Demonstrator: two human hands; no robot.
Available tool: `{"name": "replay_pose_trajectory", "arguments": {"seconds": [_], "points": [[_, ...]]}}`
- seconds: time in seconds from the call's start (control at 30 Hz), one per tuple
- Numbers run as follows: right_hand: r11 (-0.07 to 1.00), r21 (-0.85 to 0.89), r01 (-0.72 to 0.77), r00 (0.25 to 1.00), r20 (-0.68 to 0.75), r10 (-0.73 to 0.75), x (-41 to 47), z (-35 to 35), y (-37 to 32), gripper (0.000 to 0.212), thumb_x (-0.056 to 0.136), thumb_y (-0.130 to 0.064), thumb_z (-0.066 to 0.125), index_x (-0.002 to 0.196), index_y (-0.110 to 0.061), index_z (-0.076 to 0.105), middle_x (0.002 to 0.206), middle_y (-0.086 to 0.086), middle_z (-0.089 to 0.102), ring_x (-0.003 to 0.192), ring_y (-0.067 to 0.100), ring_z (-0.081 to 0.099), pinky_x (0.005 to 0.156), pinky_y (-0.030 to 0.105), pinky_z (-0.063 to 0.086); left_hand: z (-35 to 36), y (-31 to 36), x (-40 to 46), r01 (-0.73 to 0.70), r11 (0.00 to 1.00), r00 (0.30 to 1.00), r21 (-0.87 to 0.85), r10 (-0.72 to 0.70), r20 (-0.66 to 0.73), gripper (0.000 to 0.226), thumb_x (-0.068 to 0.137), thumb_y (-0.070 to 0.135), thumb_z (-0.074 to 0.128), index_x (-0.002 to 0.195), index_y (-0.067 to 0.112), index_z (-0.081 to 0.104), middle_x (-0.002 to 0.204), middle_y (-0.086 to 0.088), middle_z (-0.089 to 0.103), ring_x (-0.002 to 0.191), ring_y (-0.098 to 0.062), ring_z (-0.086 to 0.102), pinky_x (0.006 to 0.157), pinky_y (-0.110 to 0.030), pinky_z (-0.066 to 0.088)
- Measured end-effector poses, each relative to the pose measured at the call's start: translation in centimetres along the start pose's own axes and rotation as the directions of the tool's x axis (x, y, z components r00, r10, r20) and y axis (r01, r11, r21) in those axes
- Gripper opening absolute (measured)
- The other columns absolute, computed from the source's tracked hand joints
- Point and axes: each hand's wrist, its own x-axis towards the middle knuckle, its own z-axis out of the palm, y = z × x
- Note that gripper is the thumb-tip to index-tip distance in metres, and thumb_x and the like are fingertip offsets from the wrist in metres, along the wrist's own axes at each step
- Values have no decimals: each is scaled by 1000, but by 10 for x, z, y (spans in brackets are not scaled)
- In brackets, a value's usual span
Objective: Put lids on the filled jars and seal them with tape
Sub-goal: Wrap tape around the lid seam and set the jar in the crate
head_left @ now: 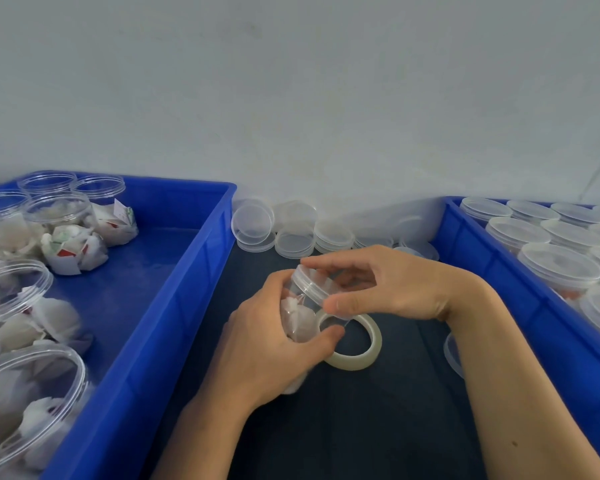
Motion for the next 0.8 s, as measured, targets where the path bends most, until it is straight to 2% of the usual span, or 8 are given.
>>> {"name": "replay_pose_trajectory", "arguments": {"seconds": [0.1,0.17,0.23,0.33,0.47,0.63,0.8], "points": [[1000,27,14,999,43,-15,-2,-1,0,67,89,-39,83,148,-51,54,141,-19,65,133,3,59,119,36,43,-3,-1,0,-2,1000,1000,-30,3,30,61,69,75,77,122,61,50,109,29,71,98,5,70,82,-35,62],[999,32,16,1000,24,-17,-1,-1,-2,64,90,-37,83,147,-49,56,136,-19,67,129,3,62,114,31,46,-3,-1,0,3,999,1000,-36,-2,22,61,69,74,77,121,60,51,109,28,71,98,4,71,81,-36,62],[1000,-1,-10,999,-32,10,2,1,-6,63,85,-50,83,143,-50,59,127,-19,70,119,3,67,106,28,50,-2,0,-2,15,999,1000,-43,-15,-3,61,68,74,78,121,60,51,108,27,72,98,3,71,80,-37,62],[989,-121,-81,992,-110,68,7,4,-10,67,71,-79,75,133,-53,64,113,-23,72,107,-2,69,104,34,52,3,3,-4,12,1000,998,-9,-13,-56,63,67,75,76,123,61,50,108,29,70,95,5,68,77,-33,60],[971,-201,-132,984,-143,104,6,5,-17,67,69,-85,70,128,-54,66,108,-24,73,102,-1,69,101,37,55,10,9,-8,2,999,994,46,3,-113,66,64,75,74,123,61,48,108,31,65,95,7,65,74,-29,57],[970,-224,-95,991,-117,70,1,4,-22,67,79,-68,75,140,-49,58,120,-23,68,110,-2,66,105,36,53,9,10,-7,-36,995,988,92,49,-148,70,63,71,76,126,55,51,112,29,66,100,3,65,79,-34,60],[994,-105,-3,1000,-20,1,-6,1,-16,67,84,-32,84,143,-50,57,135,-24,63,129,-4,58,114,33,47,1,-3,-4,-23,990,999,-139,26,22,63,71,60,85,127,51,57,111,22,75,101,-3,73,83,-35,61]]}}
